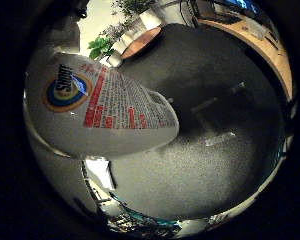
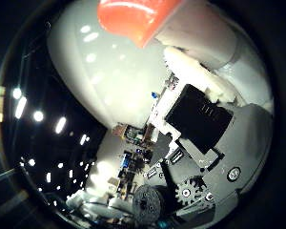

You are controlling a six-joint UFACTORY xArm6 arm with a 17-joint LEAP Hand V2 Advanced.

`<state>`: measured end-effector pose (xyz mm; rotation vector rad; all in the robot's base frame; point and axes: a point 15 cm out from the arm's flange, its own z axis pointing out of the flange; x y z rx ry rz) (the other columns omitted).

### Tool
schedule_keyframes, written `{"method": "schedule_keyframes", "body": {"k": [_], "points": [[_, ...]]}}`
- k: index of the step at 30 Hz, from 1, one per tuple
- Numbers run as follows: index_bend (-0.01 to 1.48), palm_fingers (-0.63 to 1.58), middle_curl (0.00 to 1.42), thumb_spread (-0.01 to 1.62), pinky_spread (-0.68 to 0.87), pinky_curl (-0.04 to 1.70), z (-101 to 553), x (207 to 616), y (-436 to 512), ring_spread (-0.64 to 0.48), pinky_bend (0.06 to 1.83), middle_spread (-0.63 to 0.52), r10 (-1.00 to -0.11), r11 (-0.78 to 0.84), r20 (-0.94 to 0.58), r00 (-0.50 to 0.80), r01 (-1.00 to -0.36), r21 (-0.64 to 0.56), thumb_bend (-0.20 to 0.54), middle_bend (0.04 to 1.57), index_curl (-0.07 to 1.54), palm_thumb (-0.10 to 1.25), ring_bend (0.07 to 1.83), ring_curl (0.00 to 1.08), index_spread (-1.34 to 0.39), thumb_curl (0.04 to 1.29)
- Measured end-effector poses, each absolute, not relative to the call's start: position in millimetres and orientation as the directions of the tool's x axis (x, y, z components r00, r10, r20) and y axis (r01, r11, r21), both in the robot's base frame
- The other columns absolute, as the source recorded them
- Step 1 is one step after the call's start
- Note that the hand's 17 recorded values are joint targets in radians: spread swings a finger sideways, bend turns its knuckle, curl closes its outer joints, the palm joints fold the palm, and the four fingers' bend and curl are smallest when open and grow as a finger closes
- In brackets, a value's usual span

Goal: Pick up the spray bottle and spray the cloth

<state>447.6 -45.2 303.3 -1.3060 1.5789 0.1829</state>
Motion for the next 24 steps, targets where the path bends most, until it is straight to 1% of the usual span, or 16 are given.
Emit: {"method": "schedule_keyframes", "body": {"k": [4, 9, 12, 16, 20, 24], "points": [[1.11, 1.26, 0.67, 1.12, -0.34, 0.50, 323.2, 438.2, -45.8, -0.21, 1.30, -0.17, -0.670, 0.331, -0.724, 0.164, -0.808, -0.488, -0.008, 1.28, 0.62, 1.07, 1.40, 0.56, -0.26, 0.81], [1.13, 1.26, 0.67, 1.08, -0.33, 0.52, 349.0, 410.7, -51.8, -0.21, 1.29, -0.17, -0.726, 0.214, -0.660, 0.192, -0.849, -0.483, -0.009, 1.30, 0.62, 1.04, 1.41, 0.56, -0.25, 0.85], [1.13, 1.26, 0.66, 1.06, -0.33, 0.53, 372.6, 394.3, -43.1, -0.21, 1.29, -0.17, -0.728, 0.142, -0.643, 0.236, -0.866, -0.479, -0.009, 1.30, 0.62, 1.04, 1.41, 0.56, -0.25, 0.87], [1.14, 1.26, 0.66, 1.04, -0.33, 0.54, 410.8, 372.4, -27.3, -0.21, 1.28, -0.17, -0.740, 0.050, -0.605, 0.295, -0.872, -0.486, -0.010, 1.30, 0.62, 1.02, 1.41, 0.56, -0.25, 0.90], [1.14, 1.26, 0.66, 1.02, -0.33, 0.55, 440.6, 347.8, -0.4, -0.21, 1.28, -0.17, -0.742, -0.038, -0.584, 0.329, -0.890, -0.454, -0.010, 1.31, 0.62, 1.02, 1.41, 0.56, -0.25, 0.92], [1.15, 1.26, 0.66, 1.01, -0.33, 0.55, 468.0, 335.2, 32.2, -0.21, 1.28, -0.17, -0.729, -0.103, -0.576, 0.371, -0.890, -0.443, -0.009, 1.31, 0.61, 1.02, 1.41, 0.55, -0.25, 0.93]]}}
